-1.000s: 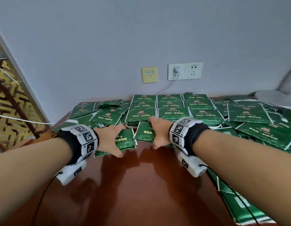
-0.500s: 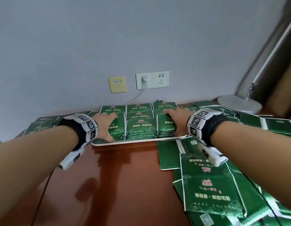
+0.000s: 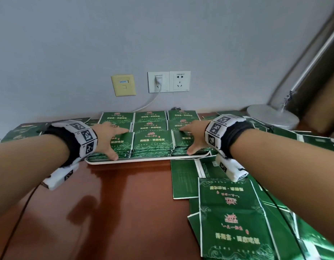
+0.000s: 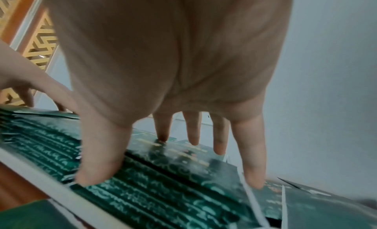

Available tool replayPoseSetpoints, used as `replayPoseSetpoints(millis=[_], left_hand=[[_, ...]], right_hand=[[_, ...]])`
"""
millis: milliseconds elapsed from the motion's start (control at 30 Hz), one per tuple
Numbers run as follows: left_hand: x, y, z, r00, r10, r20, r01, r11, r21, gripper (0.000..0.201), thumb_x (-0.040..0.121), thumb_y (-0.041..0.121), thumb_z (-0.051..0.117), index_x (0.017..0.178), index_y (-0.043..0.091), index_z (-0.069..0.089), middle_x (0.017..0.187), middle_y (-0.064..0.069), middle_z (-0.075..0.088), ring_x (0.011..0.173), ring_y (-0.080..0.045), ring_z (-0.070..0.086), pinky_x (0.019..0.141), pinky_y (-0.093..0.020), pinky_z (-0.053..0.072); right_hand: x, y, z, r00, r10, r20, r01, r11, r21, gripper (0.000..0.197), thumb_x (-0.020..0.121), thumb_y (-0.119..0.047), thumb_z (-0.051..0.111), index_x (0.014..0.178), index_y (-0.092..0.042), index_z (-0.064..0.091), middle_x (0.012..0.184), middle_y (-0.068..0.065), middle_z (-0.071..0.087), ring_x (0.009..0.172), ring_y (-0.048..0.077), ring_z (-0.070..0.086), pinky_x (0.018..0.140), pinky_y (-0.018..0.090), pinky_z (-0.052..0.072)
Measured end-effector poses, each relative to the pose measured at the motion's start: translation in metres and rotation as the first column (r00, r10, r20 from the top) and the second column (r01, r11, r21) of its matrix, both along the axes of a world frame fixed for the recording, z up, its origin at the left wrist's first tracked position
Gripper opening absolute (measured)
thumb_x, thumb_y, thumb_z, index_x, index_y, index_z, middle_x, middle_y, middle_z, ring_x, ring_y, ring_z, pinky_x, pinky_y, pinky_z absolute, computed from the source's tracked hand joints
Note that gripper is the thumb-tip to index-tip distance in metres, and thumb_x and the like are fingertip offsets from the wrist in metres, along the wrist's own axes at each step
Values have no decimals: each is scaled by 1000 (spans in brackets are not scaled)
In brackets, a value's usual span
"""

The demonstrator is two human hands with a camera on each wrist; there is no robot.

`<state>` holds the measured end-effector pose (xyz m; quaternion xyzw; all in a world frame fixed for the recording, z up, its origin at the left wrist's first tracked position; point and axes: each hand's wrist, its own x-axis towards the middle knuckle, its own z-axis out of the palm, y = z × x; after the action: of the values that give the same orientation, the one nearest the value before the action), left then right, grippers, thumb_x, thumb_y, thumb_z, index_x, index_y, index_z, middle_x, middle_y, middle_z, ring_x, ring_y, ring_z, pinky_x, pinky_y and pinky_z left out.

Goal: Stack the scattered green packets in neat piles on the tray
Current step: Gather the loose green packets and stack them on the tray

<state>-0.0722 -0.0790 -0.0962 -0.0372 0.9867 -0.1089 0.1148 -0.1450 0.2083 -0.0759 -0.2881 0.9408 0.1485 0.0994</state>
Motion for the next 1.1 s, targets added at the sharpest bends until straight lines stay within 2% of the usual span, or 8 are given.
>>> replayPoseSetpoints(millis=[67, 167, 433, 567, 700, 867, 1000, 1100], left_hand=[[1, 0, -2, 1000, -6, 1, 6, 1000, 22, 108, 65, 54, 80, 151, 38, 15, 132, -10, 47, 118, -26, 49, 98, -32, 43], [1, 3, -4, 1000, 11, -2, -11, 1000, 20, 105, 70, 48, 80, 152, 34, 15, 136, -9, 47, 122, -24, 49, 99, -29, 42], [10, 7, 1, 997, 68, -40, -66, 996, 61, 127, 62, 54, 82, 153, 30, -3, 142, -16, 35, 125, -32, 46, 101, -39, 43], [34, -8, 11, 989, 114, -92, -109, 992, 58, 125, 63, 56, 81, 153, 30, -2, 140, -17, 36, 125, -32, 44, 102, -40, 41], [77, -41, 13, 973, 195, -122, -194, 981, 16, 125, 62, 62, 77, 153, 27, 0, 137, -19, 39, 124, -35, 45, 102, -38, 41], [144, -91, 9, 930, 349, -119, -351, 936, -1, 119, 68, 65, 71, 154, 27, -2, 141, -19, 36, 127, -36, 43, 102, -39, 41], [192, -123, 3, 907, 414, -80, -414, 910, 14, 106, 74, 65, 66, 154, 25, 7, 143, -16, 37, 131, -32, 40, 105, -37, 38], [214, -140, -5, 894, 446, -42, -445, 895, 37, 99, 78, 62, 64, 153, 24, 12, 146, -16, 33, 133, -32, 38, 108, -38, 36]], right_hand=[[3, 0, -1, 1000, 14, -1, -14, 1000, -11, 84, 85, -41, 67, 152, -23, 19, 150, 4, 37, 130, 24, 44, 101, 35, 40], [2, -3, -4, 1000, 9, 2, -9, 1000, -12, 84, 84, -35, 69, 152, -25, 20, 149, 2, 39, 128, 24, 46, 101, 36, 41], [14, -11, 6, 999, -16, -29, 17, 999, 35, 96, 80, -41, 72, 153, -24, 12, 153, 4, 30, 135, 28, 38, 106, 42, 39], [31, -29, 18, 998, 29, -59, -29, 1000, 7, 95, 79, -43, 72, 153, -27, 13, 150, 6, 36, 132, 29, 42, 103, 43, 42], [58, -65, 26, 983, 150, -109, -152, 988, -5, 93, 80, -48, 70, 152, -30, 14, 144, 8, 42, 124, 29, 48, 97, 45, 46], [97, -126, 28, 941, 316, -121, -325, 944, -63, 85, 82, -49, 66, 150, -27, 21, 145, 9, 39, 126, 32, 46, 97, 42, 44], [130, -181, 19, 896, 414, -159, -436, 888, -146, 75, 85, -45, 63, 146, -20, 30, 139, 11, 45, 123, 32, 47, 96, 41, 46], [151, -224, 9, 887, 450, -107, -461, 873, -157, 69, 85, -43, 63, 142, -16, 35, 132, 11, 51, 117, 31, 52, 91, 39, 48]])
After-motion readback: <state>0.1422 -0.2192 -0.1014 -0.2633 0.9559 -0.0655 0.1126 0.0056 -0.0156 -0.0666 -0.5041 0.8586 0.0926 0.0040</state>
